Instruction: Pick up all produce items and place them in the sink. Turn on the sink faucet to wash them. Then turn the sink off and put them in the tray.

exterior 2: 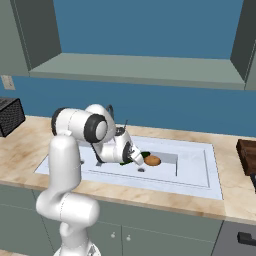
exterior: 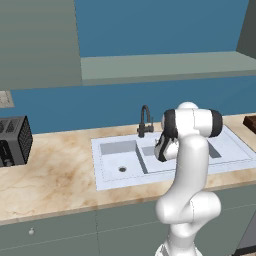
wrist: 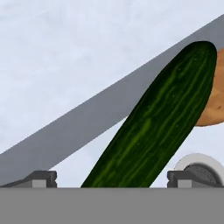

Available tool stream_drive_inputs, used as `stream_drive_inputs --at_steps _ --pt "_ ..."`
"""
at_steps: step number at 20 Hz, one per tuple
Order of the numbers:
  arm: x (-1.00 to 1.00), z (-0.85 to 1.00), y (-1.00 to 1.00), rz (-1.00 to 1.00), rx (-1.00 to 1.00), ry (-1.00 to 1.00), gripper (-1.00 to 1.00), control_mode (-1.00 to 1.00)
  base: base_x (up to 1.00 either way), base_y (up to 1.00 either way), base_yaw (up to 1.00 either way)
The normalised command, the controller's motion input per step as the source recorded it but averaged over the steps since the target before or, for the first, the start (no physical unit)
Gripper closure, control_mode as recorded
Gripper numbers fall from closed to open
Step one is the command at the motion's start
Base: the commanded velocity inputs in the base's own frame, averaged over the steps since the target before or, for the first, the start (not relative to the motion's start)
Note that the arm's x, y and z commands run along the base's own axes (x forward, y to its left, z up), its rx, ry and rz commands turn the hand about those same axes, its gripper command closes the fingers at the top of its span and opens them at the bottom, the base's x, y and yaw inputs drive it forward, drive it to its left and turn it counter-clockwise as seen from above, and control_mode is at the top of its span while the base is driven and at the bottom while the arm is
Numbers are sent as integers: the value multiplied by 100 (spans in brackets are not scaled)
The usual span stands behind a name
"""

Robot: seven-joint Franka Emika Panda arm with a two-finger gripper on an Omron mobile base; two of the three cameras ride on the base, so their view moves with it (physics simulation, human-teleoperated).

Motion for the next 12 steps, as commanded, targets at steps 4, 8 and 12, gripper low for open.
stream_drive_inputs --at_steps 4,8,12 --pt "0 -35 0 0 0 2 -100 -100 0 0 0" --pt "5 -38 0 0 0 3 100 -100 0 0 0" --pt "3 -31 0 0 0 3 100 -100 0 0 0"
